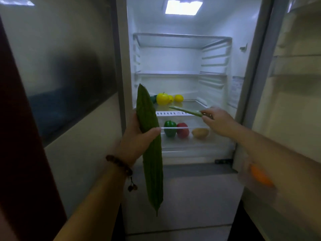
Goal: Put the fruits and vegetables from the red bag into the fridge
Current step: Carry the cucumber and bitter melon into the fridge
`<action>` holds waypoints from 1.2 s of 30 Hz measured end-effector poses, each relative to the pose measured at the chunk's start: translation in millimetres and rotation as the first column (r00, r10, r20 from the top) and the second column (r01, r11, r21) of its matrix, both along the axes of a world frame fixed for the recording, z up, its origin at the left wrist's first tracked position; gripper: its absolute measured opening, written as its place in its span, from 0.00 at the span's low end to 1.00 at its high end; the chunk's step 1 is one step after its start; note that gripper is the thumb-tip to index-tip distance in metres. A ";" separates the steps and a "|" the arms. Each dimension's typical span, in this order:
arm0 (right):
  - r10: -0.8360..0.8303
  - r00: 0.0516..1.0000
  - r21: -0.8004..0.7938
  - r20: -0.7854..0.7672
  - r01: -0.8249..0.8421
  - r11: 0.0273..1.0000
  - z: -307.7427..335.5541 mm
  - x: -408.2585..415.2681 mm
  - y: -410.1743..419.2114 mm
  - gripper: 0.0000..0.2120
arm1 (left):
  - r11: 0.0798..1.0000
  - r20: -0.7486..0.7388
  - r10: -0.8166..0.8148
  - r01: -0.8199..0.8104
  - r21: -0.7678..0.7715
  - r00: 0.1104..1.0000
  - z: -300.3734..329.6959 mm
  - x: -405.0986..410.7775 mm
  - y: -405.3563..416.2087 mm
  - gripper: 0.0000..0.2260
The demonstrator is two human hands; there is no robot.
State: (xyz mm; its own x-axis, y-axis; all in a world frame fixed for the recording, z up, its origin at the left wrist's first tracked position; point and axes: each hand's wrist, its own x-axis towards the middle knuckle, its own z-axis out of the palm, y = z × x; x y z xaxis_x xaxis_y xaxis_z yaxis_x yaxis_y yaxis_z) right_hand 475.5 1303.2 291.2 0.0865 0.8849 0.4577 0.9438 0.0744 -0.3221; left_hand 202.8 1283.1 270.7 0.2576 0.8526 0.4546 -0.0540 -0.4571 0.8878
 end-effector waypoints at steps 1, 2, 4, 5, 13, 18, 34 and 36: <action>0.020 0.999 -0.028 0.030 -0.019 0.999 4.1 3.4 14.7 0.15 | 0.999 -0.037 -0.052 0.052 -0.003 0.998 2.7 0.3 7.9 0.23; 0.042 0.997 -0.062 0.063 -0.038 0.997 6.4 7.0 30.3 0.15 | 0.996 -0.061 -0.092 0.092 -0.005 0.994 5.3 0.8 16.2 0.23; 0.095 0.987 -0.140 0.131 -0.076 0.987 7.9 12.6 61.3 0.13 | 0.996 -0.094 -0.094 0.094 -0.001 0.991 11.0 2.7 32.4 0.22; 0.126 0.981 -0.183 0.147 -0.098 0.978 7.4 14.9 77.2 0.13 | 0.999 -0.111 -0.053 0.054 0.008 0.992 14.1 4.5 40.4 0.22; 0.372 0.900 -0.646 0.226 -0.148 0.749 -17.7 21.7 177.9 0.14 | 0.987 -0.003 0.155 -0.155 0.045 0.988 23.3 29.7 92.9 0.20; 0.384 0.897 -0.768 0.220 -0.083 0.635 -41.0 18.7 220.0 0.19 | 0.987 0.040 0.159 -0.160 0.015 0.986 21.5 39.3 116.5 0.18; 0.314 0.947 -0.657 0.069 -0.194 0.728 -8.5 24.1 189.3 0.21 | 0.975 -0.176 -0.121 0.151 0.165 0.977 94.7 43.9 143.3 0.21; 0.225 0.970 -0.562 -0.088 -0.235 0.793 -1.9 22.8 165.8 0.18 | 0.947 -0.324 -0.107 0.196 0.254 0.940 115.3 58.5 146.6 0.23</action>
